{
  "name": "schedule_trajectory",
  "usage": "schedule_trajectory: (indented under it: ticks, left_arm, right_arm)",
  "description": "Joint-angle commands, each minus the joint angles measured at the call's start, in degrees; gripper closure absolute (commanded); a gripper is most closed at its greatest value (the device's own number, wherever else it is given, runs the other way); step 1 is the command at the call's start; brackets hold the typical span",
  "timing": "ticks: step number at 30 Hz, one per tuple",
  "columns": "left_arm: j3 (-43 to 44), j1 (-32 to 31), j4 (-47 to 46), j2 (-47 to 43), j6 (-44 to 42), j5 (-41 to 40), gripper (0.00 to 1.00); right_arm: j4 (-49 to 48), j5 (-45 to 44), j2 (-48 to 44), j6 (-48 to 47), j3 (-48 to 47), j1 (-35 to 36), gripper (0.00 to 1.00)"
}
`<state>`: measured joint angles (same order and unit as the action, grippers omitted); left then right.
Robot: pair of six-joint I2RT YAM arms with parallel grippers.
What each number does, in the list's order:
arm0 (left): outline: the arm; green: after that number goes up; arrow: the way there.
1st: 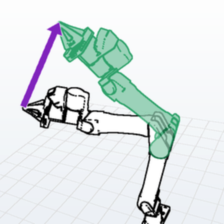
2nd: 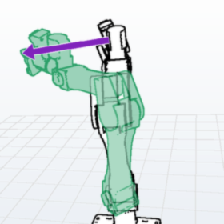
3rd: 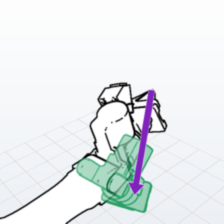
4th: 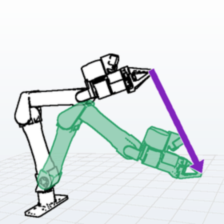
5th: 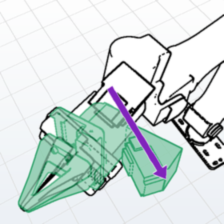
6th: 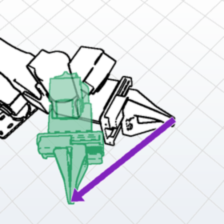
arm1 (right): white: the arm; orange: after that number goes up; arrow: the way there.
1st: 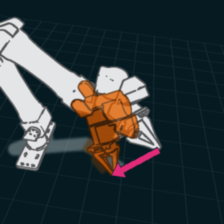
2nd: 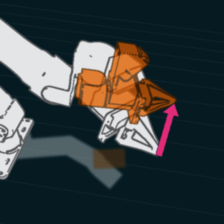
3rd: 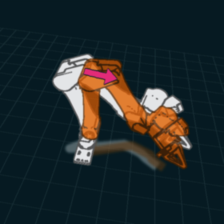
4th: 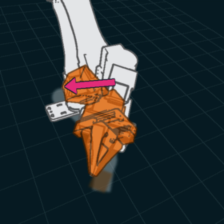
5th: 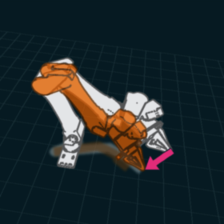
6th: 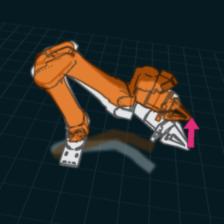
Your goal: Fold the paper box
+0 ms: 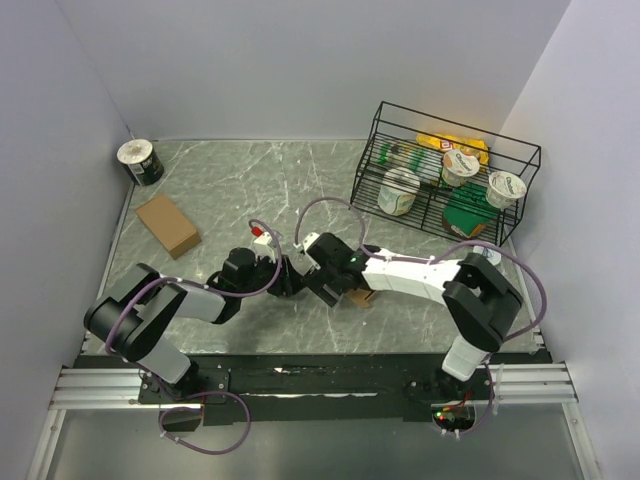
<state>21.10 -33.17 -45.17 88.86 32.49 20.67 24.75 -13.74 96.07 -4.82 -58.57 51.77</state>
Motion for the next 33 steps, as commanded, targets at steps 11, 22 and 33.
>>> schedule_trajectory:
  ticks: [11,22,33]
  left_arm:
    - [2.3,0.2,-3.0,-1.0,-2.2,4.1,0.39]
    - [4.6,0.2,-3.0,0.9,-2.2,5.6,0.32]
    - [5.6,0.2,-2.1,2.4,-2.8,5.8,0.31]
  right_arm:
    - [3.2,18.0,-10.7,-1.4,-1.7,-10.7,0.0]
    - [0.5,21.8,-3.4,-5.5,-1.5,-17.2,0.0]
    - [-0.6,20.5,0.6,-6.4,-1.7,-17.9,0.0]
